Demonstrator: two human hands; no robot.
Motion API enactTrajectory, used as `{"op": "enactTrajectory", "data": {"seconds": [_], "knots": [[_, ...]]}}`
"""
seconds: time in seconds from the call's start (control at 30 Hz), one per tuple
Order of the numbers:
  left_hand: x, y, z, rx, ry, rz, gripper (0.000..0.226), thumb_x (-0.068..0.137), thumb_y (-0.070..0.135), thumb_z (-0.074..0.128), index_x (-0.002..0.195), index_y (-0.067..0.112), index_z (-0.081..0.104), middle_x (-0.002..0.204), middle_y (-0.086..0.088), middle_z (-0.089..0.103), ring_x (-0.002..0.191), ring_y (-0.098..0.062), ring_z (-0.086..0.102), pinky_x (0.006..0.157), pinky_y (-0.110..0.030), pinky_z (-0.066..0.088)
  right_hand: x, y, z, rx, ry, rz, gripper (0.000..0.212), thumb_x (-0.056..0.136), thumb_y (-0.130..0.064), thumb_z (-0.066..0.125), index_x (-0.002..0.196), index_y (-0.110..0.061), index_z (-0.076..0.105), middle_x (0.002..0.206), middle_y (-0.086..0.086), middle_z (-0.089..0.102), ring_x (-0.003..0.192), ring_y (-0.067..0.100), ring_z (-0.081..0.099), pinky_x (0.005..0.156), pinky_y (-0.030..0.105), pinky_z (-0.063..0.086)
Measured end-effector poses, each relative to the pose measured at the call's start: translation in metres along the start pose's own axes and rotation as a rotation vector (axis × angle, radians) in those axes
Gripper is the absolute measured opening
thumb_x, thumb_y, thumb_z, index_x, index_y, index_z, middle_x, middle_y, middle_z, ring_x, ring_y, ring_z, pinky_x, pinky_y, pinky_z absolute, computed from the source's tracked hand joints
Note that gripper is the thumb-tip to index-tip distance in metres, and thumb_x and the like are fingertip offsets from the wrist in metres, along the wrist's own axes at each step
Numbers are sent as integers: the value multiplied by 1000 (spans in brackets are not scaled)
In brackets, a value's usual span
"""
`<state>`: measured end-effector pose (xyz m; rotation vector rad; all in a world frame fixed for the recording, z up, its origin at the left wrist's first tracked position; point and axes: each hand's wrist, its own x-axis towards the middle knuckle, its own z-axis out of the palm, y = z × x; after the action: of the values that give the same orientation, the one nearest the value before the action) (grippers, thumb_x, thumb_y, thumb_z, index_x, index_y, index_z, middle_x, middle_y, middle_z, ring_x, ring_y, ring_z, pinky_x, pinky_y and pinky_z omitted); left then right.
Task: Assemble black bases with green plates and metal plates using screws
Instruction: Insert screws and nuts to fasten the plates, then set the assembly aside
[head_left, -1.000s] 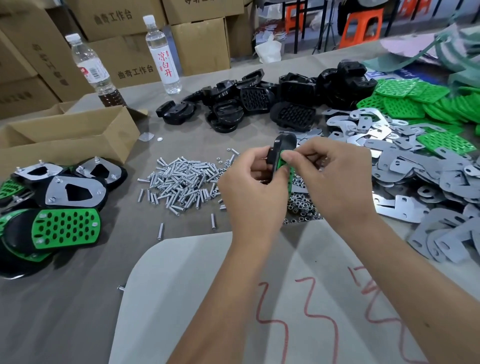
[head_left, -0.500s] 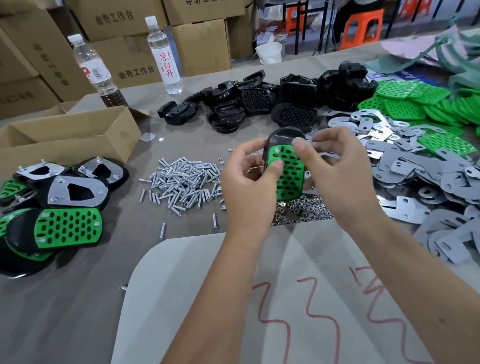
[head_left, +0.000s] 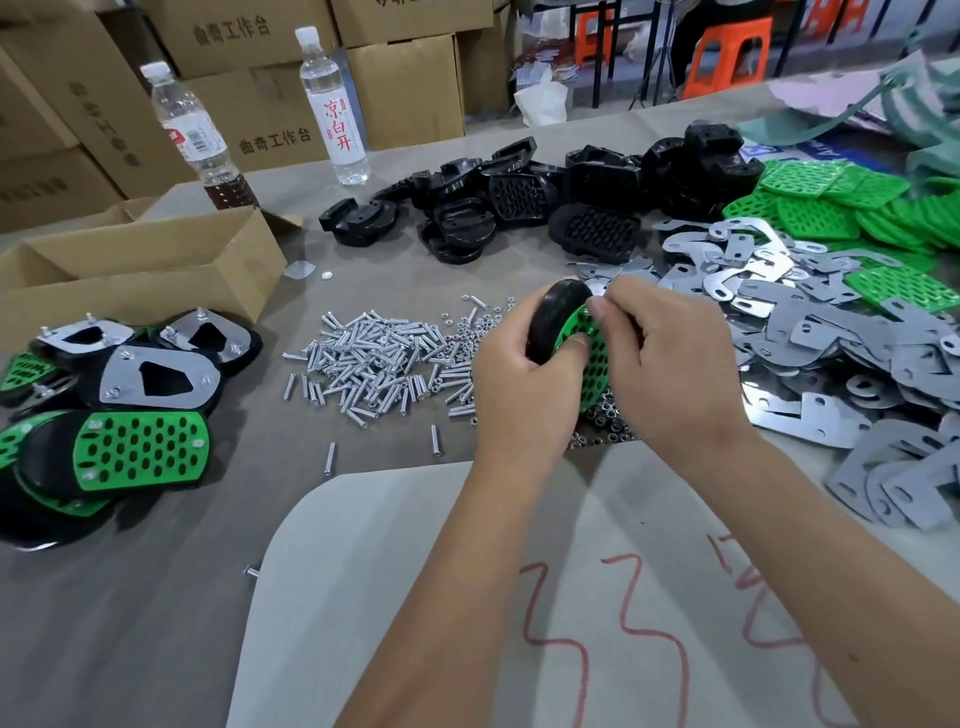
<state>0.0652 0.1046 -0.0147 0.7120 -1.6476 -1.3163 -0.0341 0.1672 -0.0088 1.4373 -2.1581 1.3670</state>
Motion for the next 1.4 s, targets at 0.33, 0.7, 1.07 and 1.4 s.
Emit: {"op": "enactTrajectory", "data": {"seconds": [0.33,0.7,1.07,1.4], "knots": [[-1,7,3,78,3,105,46,88,-6,65,126,17,74,98,25,72,94,8,66,88,-12,49,-5,2,5,133,83,75,41,106,-17,50,68,-18,34,55,-8,31,55,13,29,55,31,22],[0,10,-4,-89,-5,-3,27,89,-1,63,98,21,74,84,8,70,79,-5,62,75,-18,51,3,4,6,335,-27,116,40,104,-37,56,71,-16,49,60,-4,43,60,8,38,57,30,32],[4,7,-22,-111,-198,-36,15,91,17,60,100,23,70,98,1,72,92,-8,65,82,-21,51,6,19,0,653,-234,197,28,95,-35,73,88,-9,64,84,22,64,72,26,61,69,43,51],[6,8,-32,-269,-334,-228,39,87,6,63,123,19,67,124,-13,69,119,-30,63,112,-60,44,8,30,-8,720,-403,268,29,96,-46,67,98,-19,75,89,10,75,80,24,72,73,47,60]]}}
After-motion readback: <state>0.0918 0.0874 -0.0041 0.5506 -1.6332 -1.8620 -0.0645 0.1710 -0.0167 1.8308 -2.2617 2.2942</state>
